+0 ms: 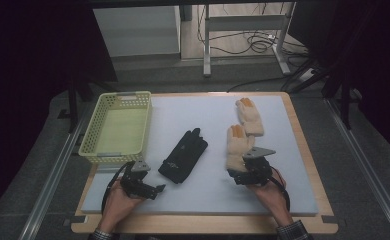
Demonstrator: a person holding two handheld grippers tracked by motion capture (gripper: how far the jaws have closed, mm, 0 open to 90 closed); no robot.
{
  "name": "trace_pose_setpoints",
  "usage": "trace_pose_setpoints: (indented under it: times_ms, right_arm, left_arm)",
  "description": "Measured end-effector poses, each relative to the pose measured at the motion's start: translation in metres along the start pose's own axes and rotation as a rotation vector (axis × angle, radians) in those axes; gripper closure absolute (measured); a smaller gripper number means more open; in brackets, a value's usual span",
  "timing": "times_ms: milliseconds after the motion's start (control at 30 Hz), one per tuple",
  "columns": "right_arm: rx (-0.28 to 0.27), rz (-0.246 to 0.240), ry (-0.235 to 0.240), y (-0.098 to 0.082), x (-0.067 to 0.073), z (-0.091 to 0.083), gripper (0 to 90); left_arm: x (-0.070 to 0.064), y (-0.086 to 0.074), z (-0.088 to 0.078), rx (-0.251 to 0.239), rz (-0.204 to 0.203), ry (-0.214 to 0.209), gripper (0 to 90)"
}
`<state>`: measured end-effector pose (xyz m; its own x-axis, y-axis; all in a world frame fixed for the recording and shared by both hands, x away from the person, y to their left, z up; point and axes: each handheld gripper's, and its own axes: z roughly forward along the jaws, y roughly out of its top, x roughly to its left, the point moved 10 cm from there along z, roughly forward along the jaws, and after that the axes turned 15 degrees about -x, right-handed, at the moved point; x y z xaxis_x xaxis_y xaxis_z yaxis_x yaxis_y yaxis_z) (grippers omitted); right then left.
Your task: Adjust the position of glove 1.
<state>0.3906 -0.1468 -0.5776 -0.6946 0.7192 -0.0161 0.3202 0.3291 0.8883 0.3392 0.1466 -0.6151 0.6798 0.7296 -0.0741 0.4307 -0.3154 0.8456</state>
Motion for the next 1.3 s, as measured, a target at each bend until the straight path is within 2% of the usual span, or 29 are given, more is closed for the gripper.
trace_pose_setpoints:
  times_ms: [100, 167, 200, 333, 467, 533, 600, 667, 733, 800, 1000, 1100, 1167, 1300]
  right_arm:
    - [0.004, 0.003, -0.013, -0.006, -0.006, -0.004, 21.3]
    - [0.006, 0.010, -0.023, -0.011, -0.011, -0.007, 20.8]
    - [0.008, 0.014, -0.034, -0.016, -0.016, -0.010, 20.3]
    - [0.011, 0.018, -0.056, -0.024, -0.025, -0.016, 19.9]
    - [0.014, 0.021, -0.073, -0.030, -0.030, -0.018, 19.7]
    - [0.025, 0.006, -0.080, -0.035, -0.033, -0.018, 18.9]
    - [0.019, 0.016, -0.077, -0.035, -0.034, -0.019, 18.8]
    - [0.023, 0.012, -0.080, -0.035, -0.034, -0.018, 18.5]
    - [0.025, 0.005, -0.082, -0.036, -0.034, -0.018, 18.5]
    - [0.024, 0.009, -0.081, -0.036, -0.034, -0.018, 18.5]
    - [0.022, 0.013, -0.080, -0.036, -0.034, -0.018, 18.4]
    - [0.021, 0.013, -0.080, -0.036, -0.034, -0.018, 18.4]
    - [0.021, 0.014, -0.080, -0.036, -0.034, -0.018, 18.4]
    - [0.021, 0.014, -0.080, -0.036, -0.034, -0.018, 18.4]
  left_arm:
    - [-0.004, 0.006, 0.000, -0.006, -0.008, -0.011, 0.0]
    - [-0.008, 0.012, 0.001, -0.008, -0.006, -0.034, 0.0]
    - [-0.011, 0.019, 0.003, -0.008, -0.001, -0.038, 0.0]
    - [-0.018, 0.029, 0.008, -0.007, 0.010, -0.050, 0.0]
    - [-0.022, 0.043, 0.020, 0.000, 0.011, -0.043, 0.0]
    - [-0.021, 0.049, 0.027, 0.003, 0.008, -0.038, 0.0]
    - [-0.019, 0.056, 0.035, 0.008, 0.003, -0.027, 0.0]
    - [-0.016, 0.063, 0.048, 0.033, 0.001, -0.011, 0.0]
    - [-0.014, 0.065, 0.052, 0.046, 0.005, -0.004, 0.0]
    - [-0.011, 0.071, 0.065, 0.066, -0.013, 0.006, 0.0]
    - [-0.002, 0.077, 0.084, 0.087, -0.052, 0.035, 0.0]
    - [-0.001, 0.076, 0.095, 0.100, -0.085, 0.011, 0.0]
    - [-0.005, 0.073, 0.101, 0.123, -0.072, 0.000, 0.0]
    - [-0.011, 0.072, 0.101, 0.132, -0.043, 0.012, 0.0]
